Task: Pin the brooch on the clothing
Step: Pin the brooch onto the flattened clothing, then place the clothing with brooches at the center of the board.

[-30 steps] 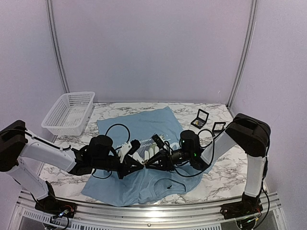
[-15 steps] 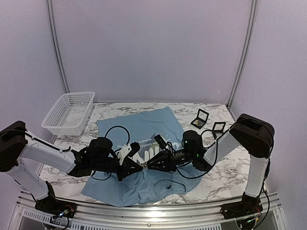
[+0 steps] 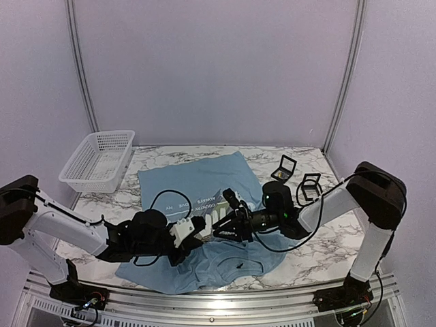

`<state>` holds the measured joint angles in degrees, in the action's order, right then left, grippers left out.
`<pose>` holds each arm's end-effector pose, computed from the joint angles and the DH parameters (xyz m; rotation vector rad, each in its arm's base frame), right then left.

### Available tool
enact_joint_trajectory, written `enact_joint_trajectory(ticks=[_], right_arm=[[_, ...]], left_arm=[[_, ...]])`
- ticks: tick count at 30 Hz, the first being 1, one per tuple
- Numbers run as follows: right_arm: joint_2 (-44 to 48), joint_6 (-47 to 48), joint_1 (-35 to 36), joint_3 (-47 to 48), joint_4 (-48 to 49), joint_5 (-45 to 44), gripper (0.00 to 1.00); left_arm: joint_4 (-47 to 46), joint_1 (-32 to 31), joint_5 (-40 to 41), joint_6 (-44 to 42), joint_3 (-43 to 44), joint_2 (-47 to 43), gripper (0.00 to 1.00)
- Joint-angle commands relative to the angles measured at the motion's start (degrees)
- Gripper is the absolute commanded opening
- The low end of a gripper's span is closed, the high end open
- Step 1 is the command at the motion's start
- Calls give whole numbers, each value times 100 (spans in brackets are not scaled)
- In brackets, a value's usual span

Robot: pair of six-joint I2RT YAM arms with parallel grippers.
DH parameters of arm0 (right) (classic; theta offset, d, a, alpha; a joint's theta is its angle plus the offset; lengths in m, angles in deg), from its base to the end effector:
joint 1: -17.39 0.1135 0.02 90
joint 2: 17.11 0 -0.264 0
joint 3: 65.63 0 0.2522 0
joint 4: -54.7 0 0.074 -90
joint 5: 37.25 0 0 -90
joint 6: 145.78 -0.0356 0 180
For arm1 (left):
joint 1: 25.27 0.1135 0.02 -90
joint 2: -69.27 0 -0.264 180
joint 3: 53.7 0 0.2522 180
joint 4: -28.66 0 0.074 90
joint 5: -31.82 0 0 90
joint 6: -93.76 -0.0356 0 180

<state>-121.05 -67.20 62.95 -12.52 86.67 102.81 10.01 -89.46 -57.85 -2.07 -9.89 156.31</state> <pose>0.2148 0.2580 0.1429 -1.1993 1.6792 1.4709 0.1264 -0.2608 0.1588 1.1783 1.6888 -0.6396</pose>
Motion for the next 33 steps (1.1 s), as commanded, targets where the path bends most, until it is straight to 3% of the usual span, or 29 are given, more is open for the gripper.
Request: enact_joint_trajectory(ticks=[1, 11, 19, 23, 29, 33], right_arm=[[429, 535, -73, -59, -816, -796, 33], [1192, 456, -70, -675, -948, -1766, 33], [1412, 415, -50, -1015, -992, -1903, 35], [1636, 531, -41, -1088, -1114, -1961, 36], [1964, 823, -39, -959, -1694, -2074, 38], [1966, 852, -39, -521, -2758, -2471, 37]], left_arm=[[445, -313, 1439, -909, 55, -24, 0], [1298, -973, 2988, -2036, 573, 709, 0], [2087, -1357, 3379, -2180, 976, 1242, 20], [2570, -1410, 3320, -1850, 1181, 1273, 42], [3327, -1436, 2724, -1407, 1419, 983, 65], [4068, -1421, 2273, -1162, 1638, 679, 71]])
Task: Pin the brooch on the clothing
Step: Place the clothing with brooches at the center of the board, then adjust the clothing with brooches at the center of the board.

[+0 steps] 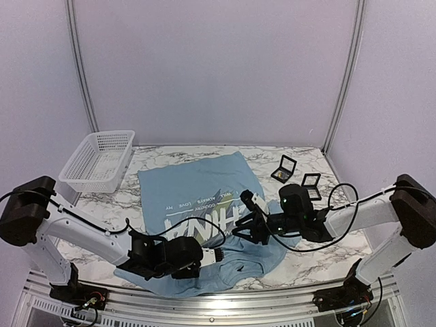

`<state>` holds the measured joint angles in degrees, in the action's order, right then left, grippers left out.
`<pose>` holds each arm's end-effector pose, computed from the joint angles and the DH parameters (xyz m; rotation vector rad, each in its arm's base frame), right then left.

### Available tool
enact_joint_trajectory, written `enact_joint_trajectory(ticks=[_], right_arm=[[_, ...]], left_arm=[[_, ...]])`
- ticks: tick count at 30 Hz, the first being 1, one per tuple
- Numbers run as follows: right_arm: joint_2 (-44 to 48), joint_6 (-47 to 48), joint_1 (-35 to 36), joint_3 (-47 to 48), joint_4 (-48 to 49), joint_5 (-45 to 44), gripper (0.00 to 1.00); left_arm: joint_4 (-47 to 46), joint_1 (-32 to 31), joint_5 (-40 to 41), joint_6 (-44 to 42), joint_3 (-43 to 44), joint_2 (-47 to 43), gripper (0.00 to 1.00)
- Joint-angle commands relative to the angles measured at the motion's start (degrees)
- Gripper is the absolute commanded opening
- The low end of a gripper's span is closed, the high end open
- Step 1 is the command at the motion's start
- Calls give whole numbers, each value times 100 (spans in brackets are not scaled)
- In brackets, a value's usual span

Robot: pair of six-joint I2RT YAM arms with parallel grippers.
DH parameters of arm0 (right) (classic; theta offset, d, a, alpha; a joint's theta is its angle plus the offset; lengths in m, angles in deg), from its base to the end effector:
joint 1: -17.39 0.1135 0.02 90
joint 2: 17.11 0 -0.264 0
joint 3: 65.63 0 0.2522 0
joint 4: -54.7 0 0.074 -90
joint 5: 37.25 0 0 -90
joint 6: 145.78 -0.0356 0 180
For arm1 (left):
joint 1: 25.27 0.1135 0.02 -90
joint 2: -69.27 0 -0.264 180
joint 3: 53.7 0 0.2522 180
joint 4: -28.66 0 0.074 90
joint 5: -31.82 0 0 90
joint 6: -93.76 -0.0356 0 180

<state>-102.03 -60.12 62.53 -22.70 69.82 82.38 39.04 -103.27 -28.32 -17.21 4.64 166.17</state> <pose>0.1834 0.2092 0.1603 -1.0593 1.8625 1.0518 0.0834 -0.3072 0.1393 1.5823 1.6510 0.1263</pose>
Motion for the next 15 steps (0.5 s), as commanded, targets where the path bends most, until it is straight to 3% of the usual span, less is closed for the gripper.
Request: enact_joint_trajectory(ticks=[1, 5, 8, 11, 15], right_arm=[[68, 113, 6, 573, -1317, -507, 36], [370, 238, 364, 625, -1930, -318, 27], [540, 424, 921, 573, -2148, 65, 21], [278, 317, 1273, 537, -2198, -267, 17], [-380, 264, 1512, 811, -2454, -721, 15]], left_arm=[[1279, -25, -877, 421, 222, -431, 75], [1374, 318, -1755, 820, 264, -1091, 77], [1180, 961, -2124, 1315, 277, -1343, 77], [888, 1930, -1818, 2422, 407, -1180, 74], [841, 2975, -1464, 3384, 852, -233, 70]])
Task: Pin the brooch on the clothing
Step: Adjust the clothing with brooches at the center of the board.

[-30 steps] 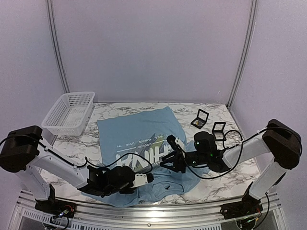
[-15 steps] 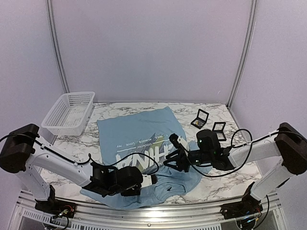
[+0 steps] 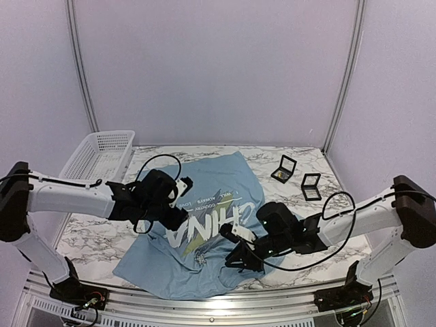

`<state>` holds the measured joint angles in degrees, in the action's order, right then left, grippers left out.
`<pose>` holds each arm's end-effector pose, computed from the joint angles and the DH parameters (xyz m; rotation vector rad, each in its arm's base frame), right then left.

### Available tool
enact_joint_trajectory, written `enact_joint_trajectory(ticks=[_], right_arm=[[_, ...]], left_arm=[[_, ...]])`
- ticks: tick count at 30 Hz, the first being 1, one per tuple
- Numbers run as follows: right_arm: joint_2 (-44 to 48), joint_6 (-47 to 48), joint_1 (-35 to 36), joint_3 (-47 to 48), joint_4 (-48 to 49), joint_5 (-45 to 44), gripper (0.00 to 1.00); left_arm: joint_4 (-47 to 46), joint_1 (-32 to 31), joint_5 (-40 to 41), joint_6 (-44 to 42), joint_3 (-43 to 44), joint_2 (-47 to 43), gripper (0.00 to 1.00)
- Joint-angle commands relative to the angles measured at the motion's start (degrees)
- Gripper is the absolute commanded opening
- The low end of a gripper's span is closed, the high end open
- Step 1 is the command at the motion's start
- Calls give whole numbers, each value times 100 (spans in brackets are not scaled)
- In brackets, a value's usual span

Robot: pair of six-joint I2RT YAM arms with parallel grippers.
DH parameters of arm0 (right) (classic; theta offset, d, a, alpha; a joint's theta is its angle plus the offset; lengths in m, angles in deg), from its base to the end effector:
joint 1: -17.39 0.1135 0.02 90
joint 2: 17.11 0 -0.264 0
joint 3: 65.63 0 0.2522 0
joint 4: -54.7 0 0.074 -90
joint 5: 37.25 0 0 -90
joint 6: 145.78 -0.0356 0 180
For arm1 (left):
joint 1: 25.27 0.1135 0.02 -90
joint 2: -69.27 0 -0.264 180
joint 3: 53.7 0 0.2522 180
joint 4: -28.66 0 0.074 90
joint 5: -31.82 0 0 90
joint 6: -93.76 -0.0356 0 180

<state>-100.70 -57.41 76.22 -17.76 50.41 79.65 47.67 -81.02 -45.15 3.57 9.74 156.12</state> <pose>0.1292 0.2447 0.1606 -1.3846 1.9802 1.0598 0.1851 -0.2576 0.2036 0.9750 2.0826 -0.2398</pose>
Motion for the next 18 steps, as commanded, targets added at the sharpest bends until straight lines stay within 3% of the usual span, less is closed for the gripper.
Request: enact_joint_trajectory(ticks=[1, 6, 9, 18], right_arm=[[-608, -44, 158, 339, -568, -523, 14], [-511, -334, 345, 173, -1107, -884, 12], [-326, -752, 470, -69, -1107, -643, 10], [131, -1276, 595, -220, -1979, -673, 10]], left_arm=[[0, 953, 176, 1427, 485, 1028, 69], [213, 1594, 426, 1670, 1253, 2205, 68], [406, 1870, 496, 1774, 1754, 2751, 68], [561, 2231, 620, 1638, 2728, 3460, 70]])
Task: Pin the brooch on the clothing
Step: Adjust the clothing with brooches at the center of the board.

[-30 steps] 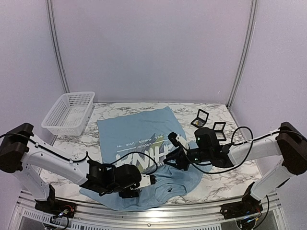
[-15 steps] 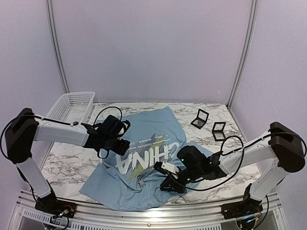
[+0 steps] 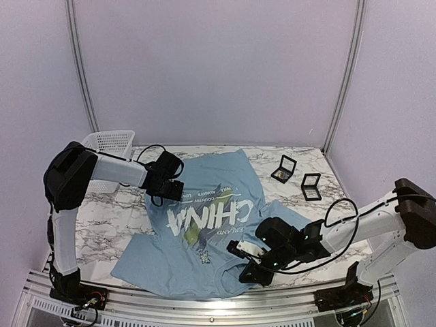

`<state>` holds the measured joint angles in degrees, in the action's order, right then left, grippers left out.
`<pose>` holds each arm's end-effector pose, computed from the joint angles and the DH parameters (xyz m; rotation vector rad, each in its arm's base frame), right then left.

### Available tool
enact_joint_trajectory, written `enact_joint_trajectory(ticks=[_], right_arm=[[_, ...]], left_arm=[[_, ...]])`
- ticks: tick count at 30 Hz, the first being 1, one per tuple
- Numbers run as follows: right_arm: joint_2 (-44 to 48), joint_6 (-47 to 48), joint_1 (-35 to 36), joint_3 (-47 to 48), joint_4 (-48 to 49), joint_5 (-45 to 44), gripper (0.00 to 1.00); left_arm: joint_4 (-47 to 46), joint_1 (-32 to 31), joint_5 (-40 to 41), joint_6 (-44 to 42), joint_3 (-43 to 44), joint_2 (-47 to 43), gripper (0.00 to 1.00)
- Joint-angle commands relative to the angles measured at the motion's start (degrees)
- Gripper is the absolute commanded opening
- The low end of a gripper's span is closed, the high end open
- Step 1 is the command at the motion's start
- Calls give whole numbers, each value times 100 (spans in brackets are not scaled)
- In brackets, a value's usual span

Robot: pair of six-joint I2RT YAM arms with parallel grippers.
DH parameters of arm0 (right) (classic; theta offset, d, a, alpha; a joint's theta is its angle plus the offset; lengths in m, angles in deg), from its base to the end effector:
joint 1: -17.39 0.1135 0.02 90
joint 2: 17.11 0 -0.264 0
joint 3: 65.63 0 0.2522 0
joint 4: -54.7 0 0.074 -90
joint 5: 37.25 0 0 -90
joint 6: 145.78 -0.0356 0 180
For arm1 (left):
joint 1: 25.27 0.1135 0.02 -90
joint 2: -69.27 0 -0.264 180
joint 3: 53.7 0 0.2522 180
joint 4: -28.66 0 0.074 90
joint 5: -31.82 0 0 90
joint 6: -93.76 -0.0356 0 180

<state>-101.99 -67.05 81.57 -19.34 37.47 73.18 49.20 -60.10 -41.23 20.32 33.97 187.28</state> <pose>0.0994 0.2339 0.1303 -1.3570 2.3863 0.9063 0.3587 -0.2370 0.1354 0.2560 2.3939 -0.0476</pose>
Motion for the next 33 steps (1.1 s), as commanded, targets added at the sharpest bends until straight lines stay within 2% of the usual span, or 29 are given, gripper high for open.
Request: enact_joint_trajectory(ticks=[1, 4, 7, 11, 14, 18, 23, 28, 33], right_arm=[[333, -276, 59, -11, -760, 20, 11], [507, -150, 59, 326, -880, 423, 16], [609, 2, -123, 1097, -1065, 183, 17], [246, 325, -1432, 1990, -1163, -609, 24], [-510, 663, -2223, 2737, -983, -1368, 25], [-1886, 1103, -2904, 4008, -1293, -1786, 23], [-3273, 1566, -3347, 5319, -1663, -1648, 21], [-4019, 1482, -3640, 5802, -1465, -1508, 19], [-4714, 1696, -3750, 6594, -1924, -1755, 19]], left_arm=[[411, 150, 275, -88, 379, 384, 70], [403, 149, 266, -393, 543, 405, 70], [227, 63, 291, -725, 476, 75, 72], [157, -177, 697, -1074, 217, -709, 74], [211, -481, 906, -1016, -324, -1449, 74], [463, -934, 839, -73, -1393, -2419, 74], [561, -1551, 511, 1292, -2841, -3206, 71], [613, -2092, 314, 2262, -3561, -3384, 69], [658, -2294, 175, 3152, -4264, -3549, 68]])
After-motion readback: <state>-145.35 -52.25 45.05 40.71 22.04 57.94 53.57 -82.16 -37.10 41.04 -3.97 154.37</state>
